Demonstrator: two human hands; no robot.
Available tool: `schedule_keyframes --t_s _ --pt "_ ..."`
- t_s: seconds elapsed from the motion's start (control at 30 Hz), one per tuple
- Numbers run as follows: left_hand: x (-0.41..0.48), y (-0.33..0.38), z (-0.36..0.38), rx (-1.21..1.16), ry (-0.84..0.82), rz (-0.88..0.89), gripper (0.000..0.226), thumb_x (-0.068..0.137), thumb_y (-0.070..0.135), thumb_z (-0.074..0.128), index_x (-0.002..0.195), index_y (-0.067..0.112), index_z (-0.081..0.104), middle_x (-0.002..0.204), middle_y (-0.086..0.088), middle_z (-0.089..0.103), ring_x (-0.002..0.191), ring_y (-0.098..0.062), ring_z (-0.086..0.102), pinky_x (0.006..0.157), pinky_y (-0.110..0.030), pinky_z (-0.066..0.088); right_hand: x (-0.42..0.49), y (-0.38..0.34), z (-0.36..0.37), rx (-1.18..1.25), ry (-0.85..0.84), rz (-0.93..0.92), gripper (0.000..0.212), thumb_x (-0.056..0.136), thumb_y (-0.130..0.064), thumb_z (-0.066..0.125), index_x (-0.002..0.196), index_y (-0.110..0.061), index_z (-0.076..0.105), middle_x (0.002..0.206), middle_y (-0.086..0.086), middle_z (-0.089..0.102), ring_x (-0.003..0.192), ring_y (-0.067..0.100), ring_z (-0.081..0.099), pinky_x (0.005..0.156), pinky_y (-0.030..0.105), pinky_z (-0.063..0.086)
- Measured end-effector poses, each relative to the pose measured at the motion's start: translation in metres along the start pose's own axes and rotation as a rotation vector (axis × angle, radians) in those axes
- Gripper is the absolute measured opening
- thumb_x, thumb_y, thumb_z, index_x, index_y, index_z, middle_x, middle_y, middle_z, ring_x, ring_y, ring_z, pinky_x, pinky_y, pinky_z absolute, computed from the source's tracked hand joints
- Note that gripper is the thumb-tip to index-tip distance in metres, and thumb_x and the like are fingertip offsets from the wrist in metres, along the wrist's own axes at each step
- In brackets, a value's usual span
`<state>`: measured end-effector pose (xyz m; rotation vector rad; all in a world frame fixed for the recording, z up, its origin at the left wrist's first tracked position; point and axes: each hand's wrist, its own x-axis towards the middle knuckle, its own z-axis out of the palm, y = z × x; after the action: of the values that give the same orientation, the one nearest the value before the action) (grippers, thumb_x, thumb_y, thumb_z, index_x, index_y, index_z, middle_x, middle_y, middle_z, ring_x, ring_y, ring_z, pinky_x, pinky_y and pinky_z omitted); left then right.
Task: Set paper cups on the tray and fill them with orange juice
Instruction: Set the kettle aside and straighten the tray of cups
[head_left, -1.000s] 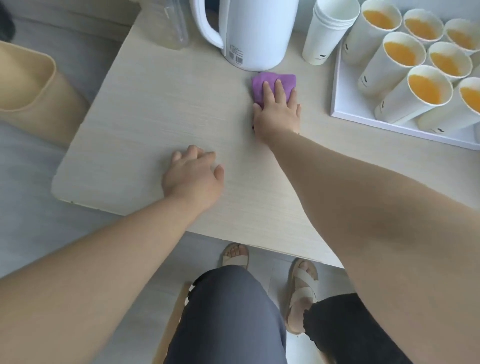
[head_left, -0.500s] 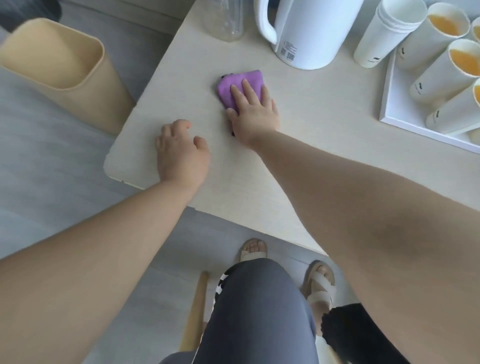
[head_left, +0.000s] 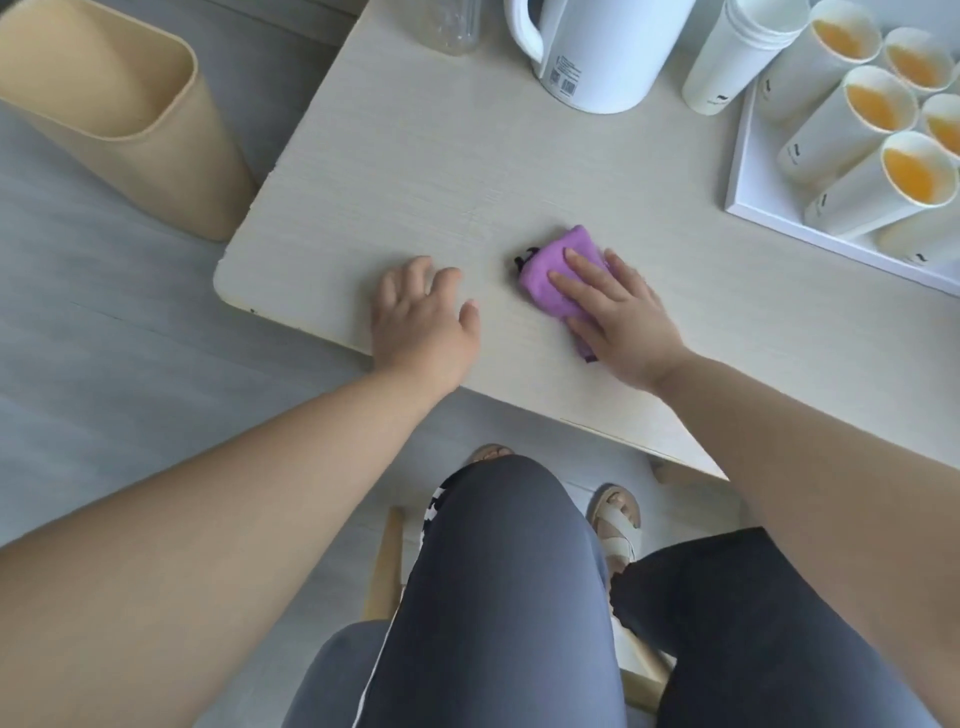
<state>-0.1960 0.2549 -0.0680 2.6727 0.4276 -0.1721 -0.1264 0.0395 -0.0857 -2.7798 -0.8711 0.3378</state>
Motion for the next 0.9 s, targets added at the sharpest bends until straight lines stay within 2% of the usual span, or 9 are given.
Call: schedule_keyframes --t_s 0.07,0.1,0.17,0.23,0.3,0.4,0.53,0.67,0.9 --pt "0.003 0.021 0.004 0.028 -0.041 0.057 0.05 0.099 0.036 0.036 0.148 0.022 0.03 0.159 -0.004 0.016 0.143 -0.03 0.014 0.116 -0.036 0.012 -0.001 -0.011 -0.005 -0.035 0.024 0.124 0.054 0.096 -0.044 0.046 0.147 -0.032 0.032 0.159 0.0 0.016 0.146 0.038 0.007 0.118 0.054 0.008" --pt "0.006 0.031 0.006 0.031 -0.053 0.101 0.053 0.1 0.037 0.035 0.15 0.025 0.024 0.16 -0.004 0.011 0.146 -0.03 0.008 0.118 -0.037 0.009 -0.005 -0.019 -0.007 -0.047 0.072 0.187 0.058 0.094 -0.041 0.051 0.148 -0.03 0.031 0.16 0.004 0.014 0.146 0.038 0.007 0.118 0.051 0.007" --pt "0.011 0.047 0.01 0.059 -0.095 0.24 0.055 0.101 0.037 0.031 0.153 0.029 0.015 0.162 -0.001 0.002 0.148 -0.03 -0.003 0.12 -0.039 0.003 -0.023 -0.033 -0.004 0.001 0.192 0.334 0.061 0.09 -0.036 0.057 0.146 -0.02 0.037 0.156 0.013 0.023 0.141 0.041 0.02 0.114 0.05 0.019" --pt "0.011 0.053 0.017 0.125 -0.164 0.39 0.055 0.102 0.038 0.028 0.154 0.029 0.011 0.163 0.002 -0.003 0.149 -0.028 -0.008 0.12 -0.04 0.002 -0.046 -0.045 0.008 0.061 0.208 0.375 0.059 0.089 -0.037 0.045 0.142 -0.011 0.043 0.15 0.019 0.034 0.133 0.043 0.033 0.108 0.05 0.032" --pt "0.01 0.054 0.025 0.183 -0.235 0.437 0.056 0.102 0.04 0.027 0.154 0.03 0.007 0.162 0.005 -0.007 0.149 -0.025 -0.01 0.12 -0.04 0.0 -0.055 -0.043 0.015 0.103 0.123 0.354 0.064 0.088 -0.038 0.029 0.143 -0.009 0.041 0.15 0.019 0.035 0.135 0.042 0.035 0.108 0.049 0.034" --pt "0.015 0.052 0.031 0.24 -0.229 0.353 0.06 0.101 0.043 0.027 0.154 0.03 0.002 0.162 0.006 -0.01 0.149 -0.024 -0.008 0.12 -0.04 0.0 -0.032 -0.022 0.009 0.094 0.14 0.233 0.053 0.093 -0.021 0.033 0.143 -0.007 0.041 0.15 0.02 0.034 0.138 0.042 0.033 0.11 0.048 0.033" --pt "0.047 0.057 0.027 0.222 -0.168 0.177 0.06 0.101 0.042 0.027 0.154 0.026 0.003 0.162 0.002 -0.01 0.149 -0.026 -0.006 0.12 -0.038 -0.001 0.024 0.002 -0.011 0.114 0.026 0.158 0.062 0.097 -0.003 0.036 0.151 -0.026 0.018 0.161 -0.003 0.004 0.149 0.02 0.002 0.118 0.027 0.011" --pt "0.073 0.066 0.019 0.169 -0.204 0.058 0.06 0.103 0.04 0.025 0.154 0.023 0.0 0.162 0.0 -0.012 0.148 -0.03 -0.01 0.12 -0.035 -0.006 0.063 0.009 -0.024 0.104 -0.02 0.121 0.065 0.096 -0.004 0.034 0.152 -0.03 0.014 0.161 -0.006 -0.001 0.149 0.018 -0.002 0.12 0.029 0.008" --pt "0.08 0.07 0.014 0.203 -0.209 0.021 0.062 0.102 0.042 0.029 0.154 0.024 0.002 0.162 0.0 -0.01 0.148 -0.031 -0.006 0.12 -0.034 -0.002 0.071 0.023 -0.028 0.07 -0.087 0.042 0.063 0.098 -0.017 0.039 0.152 -0.028 0.01 0.161 -0.003 -0.002 0.149 0.021 -0.004 0.12 0.032 0.005"
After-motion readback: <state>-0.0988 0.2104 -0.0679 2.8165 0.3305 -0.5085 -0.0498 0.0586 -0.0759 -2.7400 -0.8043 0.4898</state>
